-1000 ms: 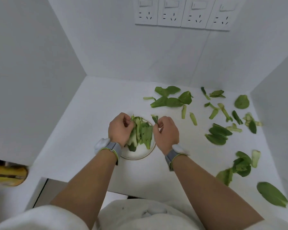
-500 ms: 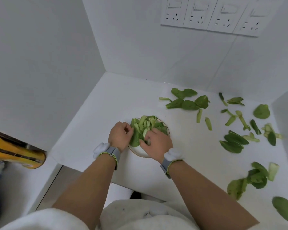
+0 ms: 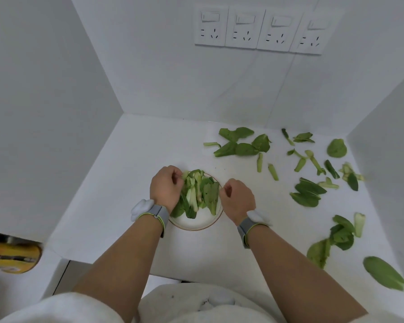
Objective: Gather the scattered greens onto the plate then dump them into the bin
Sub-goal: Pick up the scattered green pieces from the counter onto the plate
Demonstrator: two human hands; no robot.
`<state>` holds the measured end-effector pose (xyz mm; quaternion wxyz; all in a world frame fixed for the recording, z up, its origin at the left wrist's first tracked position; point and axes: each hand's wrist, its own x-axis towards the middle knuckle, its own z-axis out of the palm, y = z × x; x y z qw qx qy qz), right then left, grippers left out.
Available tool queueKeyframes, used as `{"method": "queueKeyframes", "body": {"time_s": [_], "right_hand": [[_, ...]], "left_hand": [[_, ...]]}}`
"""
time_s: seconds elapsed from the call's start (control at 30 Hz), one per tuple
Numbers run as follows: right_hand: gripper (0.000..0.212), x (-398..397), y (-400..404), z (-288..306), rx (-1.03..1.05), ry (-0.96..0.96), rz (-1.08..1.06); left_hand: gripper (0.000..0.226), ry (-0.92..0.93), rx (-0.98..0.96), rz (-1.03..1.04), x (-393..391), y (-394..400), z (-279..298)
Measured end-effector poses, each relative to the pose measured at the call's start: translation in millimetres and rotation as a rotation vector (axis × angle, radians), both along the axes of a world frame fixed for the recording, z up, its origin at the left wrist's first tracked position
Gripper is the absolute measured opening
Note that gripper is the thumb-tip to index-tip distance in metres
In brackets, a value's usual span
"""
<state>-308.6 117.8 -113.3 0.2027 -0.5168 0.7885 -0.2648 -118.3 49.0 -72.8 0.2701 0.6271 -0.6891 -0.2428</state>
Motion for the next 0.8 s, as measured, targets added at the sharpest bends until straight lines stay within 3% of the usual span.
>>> {"method": "queueKeyframes", "body": {"time_s": [0.4, 0.67, 0.8], "right_hand": [[0.017, -32.5, -1.2, -13.6, 0.311, 0.088, -0.057], [0.013, -36.0, -22.8, -15.8, 0.063, 0.052, -0.151], [0.006, -42.2, -39.3, -12.8, -0.016, 0.108, -0.079]], "left_hand": [[0.011, -0.011, 0.010, -0.198, -42.6, -52.1, 9.7], [0.032, -0.395, 0.029, -0.461, -65.0, -103.6, -2.6], [0.038, -0.619, 0.028, -0.562, -77.8, -121.6, -10.8]]}}
